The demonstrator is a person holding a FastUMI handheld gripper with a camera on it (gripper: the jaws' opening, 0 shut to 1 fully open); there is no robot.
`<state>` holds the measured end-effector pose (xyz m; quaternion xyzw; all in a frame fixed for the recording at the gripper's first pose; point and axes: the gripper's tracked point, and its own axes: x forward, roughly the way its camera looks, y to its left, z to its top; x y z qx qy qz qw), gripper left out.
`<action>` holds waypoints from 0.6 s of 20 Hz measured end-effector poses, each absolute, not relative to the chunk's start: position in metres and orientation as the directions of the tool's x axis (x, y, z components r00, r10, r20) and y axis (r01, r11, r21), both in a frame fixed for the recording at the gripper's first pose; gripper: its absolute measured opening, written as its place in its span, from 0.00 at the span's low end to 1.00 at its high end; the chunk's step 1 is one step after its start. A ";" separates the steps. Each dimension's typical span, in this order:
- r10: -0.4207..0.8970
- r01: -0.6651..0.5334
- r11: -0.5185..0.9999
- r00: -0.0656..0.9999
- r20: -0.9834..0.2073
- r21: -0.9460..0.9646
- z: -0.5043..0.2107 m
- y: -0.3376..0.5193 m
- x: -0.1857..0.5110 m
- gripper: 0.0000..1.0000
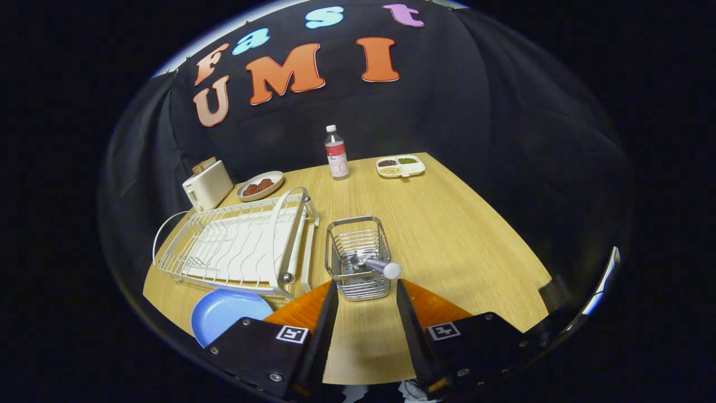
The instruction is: Take the plate from the dish rack, then take the spoon from the basket and place it into the plate.
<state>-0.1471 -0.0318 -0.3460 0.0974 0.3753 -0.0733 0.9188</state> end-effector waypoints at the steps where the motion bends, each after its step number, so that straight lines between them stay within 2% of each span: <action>1: -0.070 0.212 0.970 0.715 -0.695 0.121 -0.345 -0.037 -0.144 0.62; 4: -0.070 0.198 0.973 0.749 -0.659 0.122 -0.342 -0.043 -0.134 0.56; 7: -0.034 0.153 0.980 0.759 -0.650 0.128 -0.346 -0.035 -0.130 0.42; 11: -0.043 0.153 0.981 0.777 -0.628 0.121 -0.342 -0.037 -0.121 0.23; 12: -0.023 0.140 0.980 0.777 -0.629 0.138 -0.341 -0.031 -0.120 0.16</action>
